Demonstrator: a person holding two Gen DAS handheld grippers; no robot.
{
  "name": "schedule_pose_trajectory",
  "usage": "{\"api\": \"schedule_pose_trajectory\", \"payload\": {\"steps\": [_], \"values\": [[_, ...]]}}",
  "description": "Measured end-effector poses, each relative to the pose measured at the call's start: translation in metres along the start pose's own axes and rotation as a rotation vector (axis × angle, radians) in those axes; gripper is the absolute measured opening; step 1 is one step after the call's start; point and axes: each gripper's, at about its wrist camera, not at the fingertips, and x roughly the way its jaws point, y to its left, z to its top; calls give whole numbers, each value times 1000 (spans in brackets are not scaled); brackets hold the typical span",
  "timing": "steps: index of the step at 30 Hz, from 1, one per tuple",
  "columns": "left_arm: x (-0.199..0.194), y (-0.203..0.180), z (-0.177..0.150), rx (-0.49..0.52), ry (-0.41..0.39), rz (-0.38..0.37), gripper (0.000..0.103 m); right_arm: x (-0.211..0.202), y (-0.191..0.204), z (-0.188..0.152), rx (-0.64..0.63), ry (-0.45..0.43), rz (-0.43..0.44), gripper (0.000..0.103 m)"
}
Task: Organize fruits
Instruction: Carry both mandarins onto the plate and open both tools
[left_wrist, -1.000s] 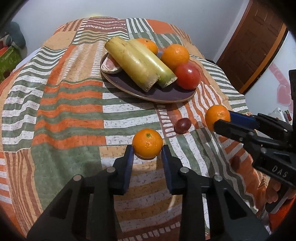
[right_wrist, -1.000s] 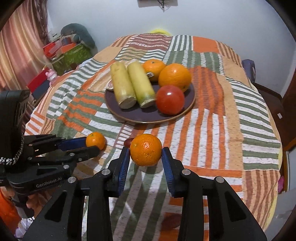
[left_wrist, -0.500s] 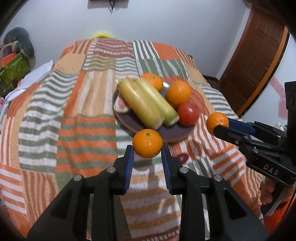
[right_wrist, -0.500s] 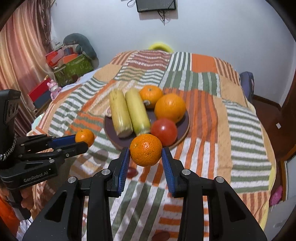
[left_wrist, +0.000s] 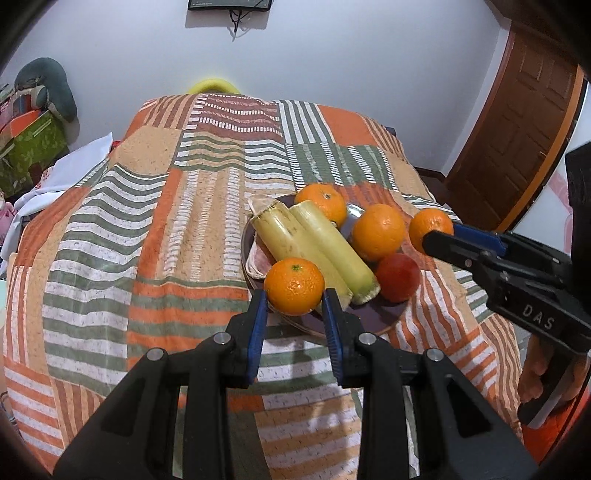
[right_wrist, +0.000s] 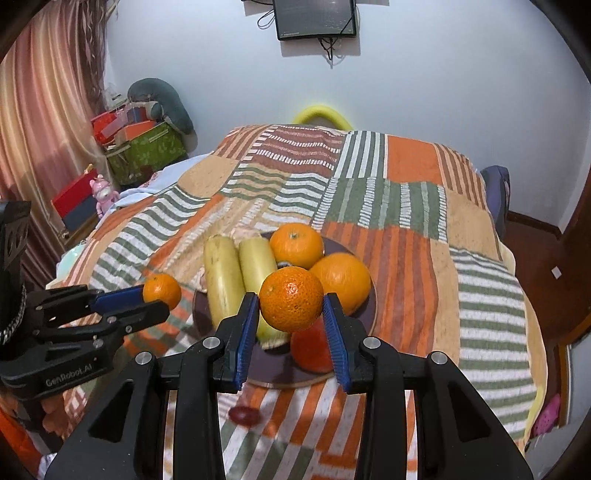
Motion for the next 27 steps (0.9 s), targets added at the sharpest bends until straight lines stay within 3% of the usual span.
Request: {"api": "schedule_pose_trajectory", "payload": {"steps": [21,27], "values": [[39,9,-5,0,58,-15,30,53,10,14,-62,59,-6,33],[45,10,-7,-12,88,-16,31,50,5,15,-39,57,-2,42]]}}
